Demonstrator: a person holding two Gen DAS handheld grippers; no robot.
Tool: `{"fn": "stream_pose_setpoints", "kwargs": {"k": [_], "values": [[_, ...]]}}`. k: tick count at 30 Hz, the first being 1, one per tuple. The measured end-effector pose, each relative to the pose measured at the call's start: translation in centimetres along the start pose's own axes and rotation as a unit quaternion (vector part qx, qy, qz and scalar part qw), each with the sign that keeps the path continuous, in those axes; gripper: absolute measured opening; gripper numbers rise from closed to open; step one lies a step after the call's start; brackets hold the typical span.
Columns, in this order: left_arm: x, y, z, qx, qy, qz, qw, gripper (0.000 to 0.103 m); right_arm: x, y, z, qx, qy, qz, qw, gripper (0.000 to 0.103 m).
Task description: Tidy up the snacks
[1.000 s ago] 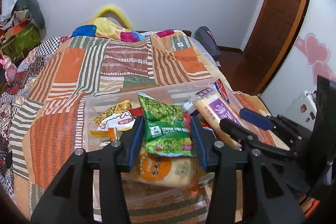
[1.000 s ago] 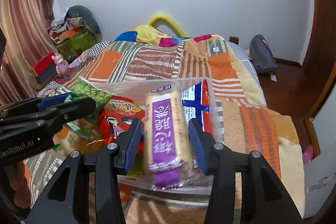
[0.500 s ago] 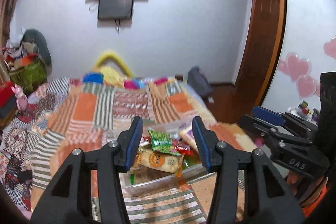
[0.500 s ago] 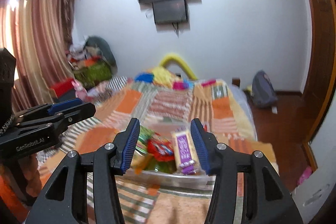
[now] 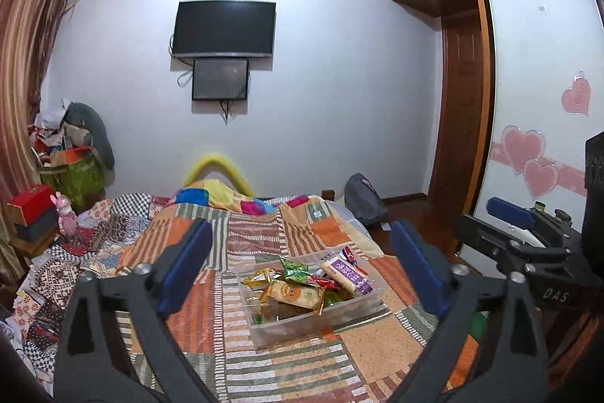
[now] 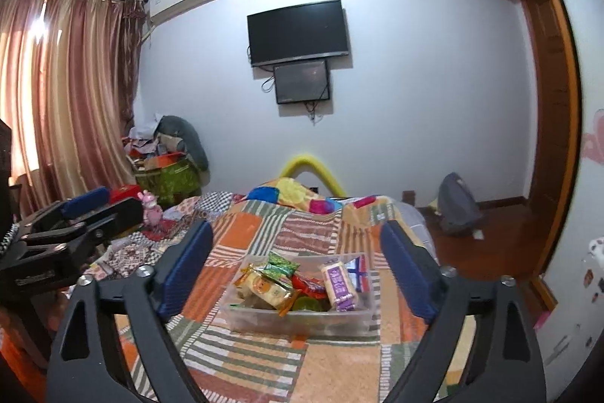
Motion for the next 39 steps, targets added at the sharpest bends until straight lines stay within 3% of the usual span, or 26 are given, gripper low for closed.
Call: {"fn": "stream_pose_setpoints", "kwargs": {"k": [2, 39], "values": [[-0.2, 0.6, 0.2, 0.0, -0.005, 0.002, 1.0, 0.101, -0.1, 0.1, -0.1, -0.01, 0.006, 0.006, 1.0, 0.103], [-2.1, 0.9, -0.1, -0.003, 0.008, -0.015, 0.9999, 0.103, -1.2, 1.7, -0.9, -0.028, 0.02, 0.008, 0.999, 0.103]]}}
Point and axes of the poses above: each gripper's, at about its wrist camera, not at the fingertips, and y roughly against the way its jaws point, z to its right, x to its top, the point moved 4 cm from there along -y, roughly the way its jaws point, and after that the axes turned 4 degrees about z, right-handed, at the moved point
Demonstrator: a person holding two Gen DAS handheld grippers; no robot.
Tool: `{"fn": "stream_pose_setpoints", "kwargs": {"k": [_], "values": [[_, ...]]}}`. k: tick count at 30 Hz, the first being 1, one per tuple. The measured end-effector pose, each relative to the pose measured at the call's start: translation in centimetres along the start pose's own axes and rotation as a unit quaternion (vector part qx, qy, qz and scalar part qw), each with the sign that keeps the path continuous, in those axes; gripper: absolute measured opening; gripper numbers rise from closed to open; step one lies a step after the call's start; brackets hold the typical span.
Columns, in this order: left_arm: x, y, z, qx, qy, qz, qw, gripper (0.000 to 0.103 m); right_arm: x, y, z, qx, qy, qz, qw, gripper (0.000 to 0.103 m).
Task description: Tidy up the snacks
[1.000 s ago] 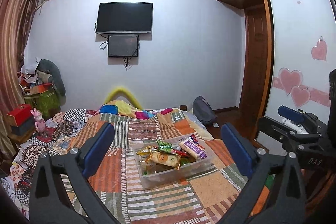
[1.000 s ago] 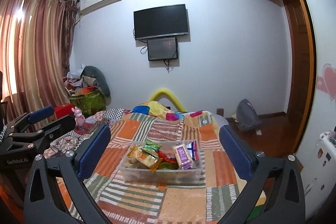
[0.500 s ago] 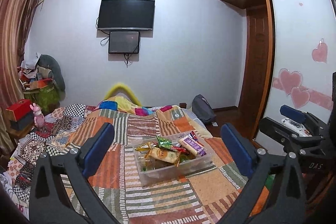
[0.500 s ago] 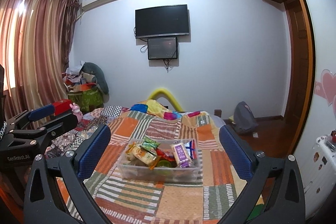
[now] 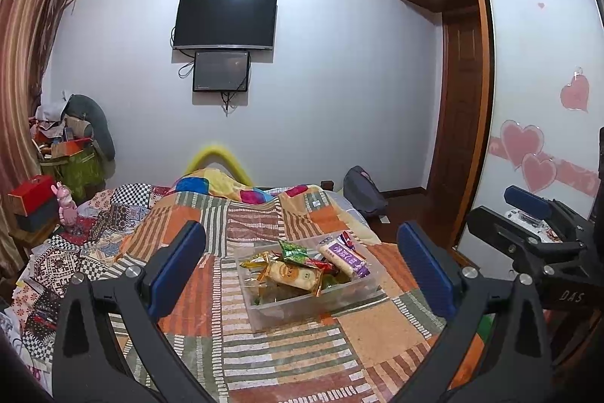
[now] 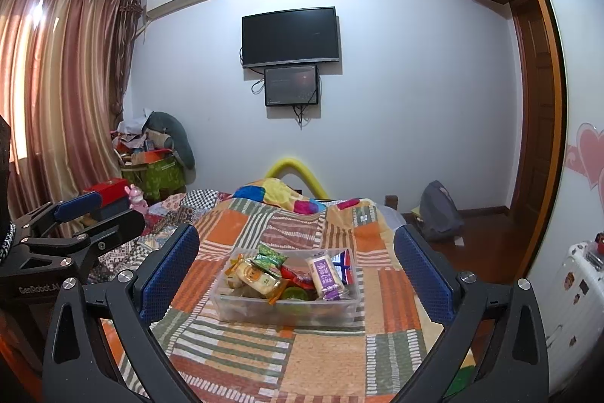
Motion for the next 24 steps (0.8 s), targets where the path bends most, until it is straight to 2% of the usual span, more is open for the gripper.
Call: {"fn": "stream_pose_setpoints", "kwargs": {"k": [24], "values": [[-0.13, 0.28, 0.07, -0.009, 0.001, -0.003, 1.0, 0.103, -0.17, -0.23, 0.48, 0.001, -0.002, -0.009, 1.0, 0.103]]}}
Point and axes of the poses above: each gripper's, at about its wrist camera, not at the fingertips, and y roughly against the way its jaws point, z to its right, x to its top, the point moved 4 cm from there along -y, roughly the way its jaws point, and after that the axes turned 4 degrees about z, right-handed, at the moved point
